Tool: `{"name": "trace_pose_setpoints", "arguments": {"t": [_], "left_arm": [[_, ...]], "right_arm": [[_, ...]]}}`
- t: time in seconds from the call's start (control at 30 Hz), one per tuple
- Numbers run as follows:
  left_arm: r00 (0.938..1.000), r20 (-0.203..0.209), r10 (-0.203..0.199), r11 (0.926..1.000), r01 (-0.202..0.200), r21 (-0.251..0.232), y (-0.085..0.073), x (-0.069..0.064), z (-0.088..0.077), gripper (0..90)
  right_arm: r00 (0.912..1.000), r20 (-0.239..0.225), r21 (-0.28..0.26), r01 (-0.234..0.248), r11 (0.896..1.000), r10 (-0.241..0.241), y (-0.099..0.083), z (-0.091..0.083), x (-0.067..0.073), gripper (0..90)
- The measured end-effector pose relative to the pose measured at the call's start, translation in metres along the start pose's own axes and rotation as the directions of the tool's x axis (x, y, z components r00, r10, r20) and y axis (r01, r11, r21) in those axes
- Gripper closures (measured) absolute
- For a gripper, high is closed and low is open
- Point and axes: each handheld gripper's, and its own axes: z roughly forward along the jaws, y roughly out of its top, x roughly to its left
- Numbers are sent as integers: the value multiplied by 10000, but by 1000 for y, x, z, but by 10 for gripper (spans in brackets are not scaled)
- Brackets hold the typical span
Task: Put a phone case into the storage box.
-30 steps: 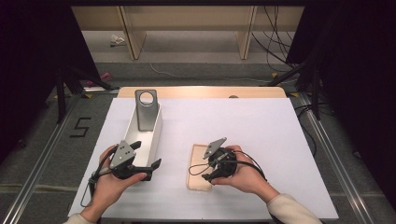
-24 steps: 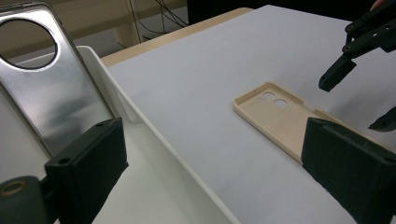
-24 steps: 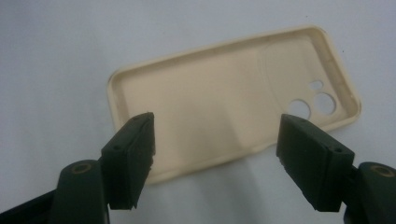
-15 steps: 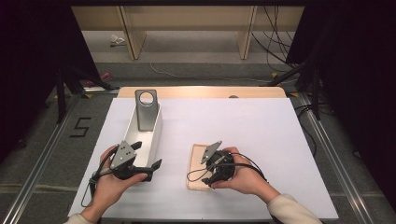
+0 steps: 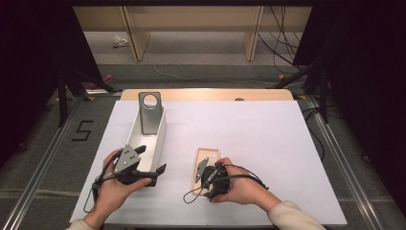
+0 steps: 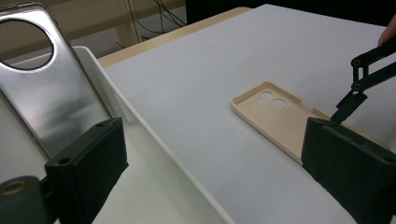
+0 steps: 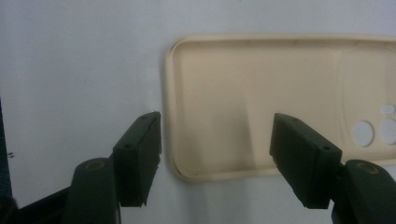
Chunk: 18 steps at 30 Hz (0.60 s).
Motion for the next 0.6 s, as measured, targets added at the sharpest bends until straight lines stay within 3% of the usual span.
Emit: {"name": "trace_pose_setpoints", "arguments": {"t": [0.17, 0.6], "left_arm": [[10000, -2, -12, 10000, 12, 21, 0, 0, 0, 65], [10000, 17, 9, 10000, -9, 15, 0, 0, 0, 65]], "right_arm": [[9999, 10, 400, 119, 9991, -119, 5, 5, 4, 361], [9987, 108, 853, 490, 9952, -501, 14, 11, 6, 436]]}}
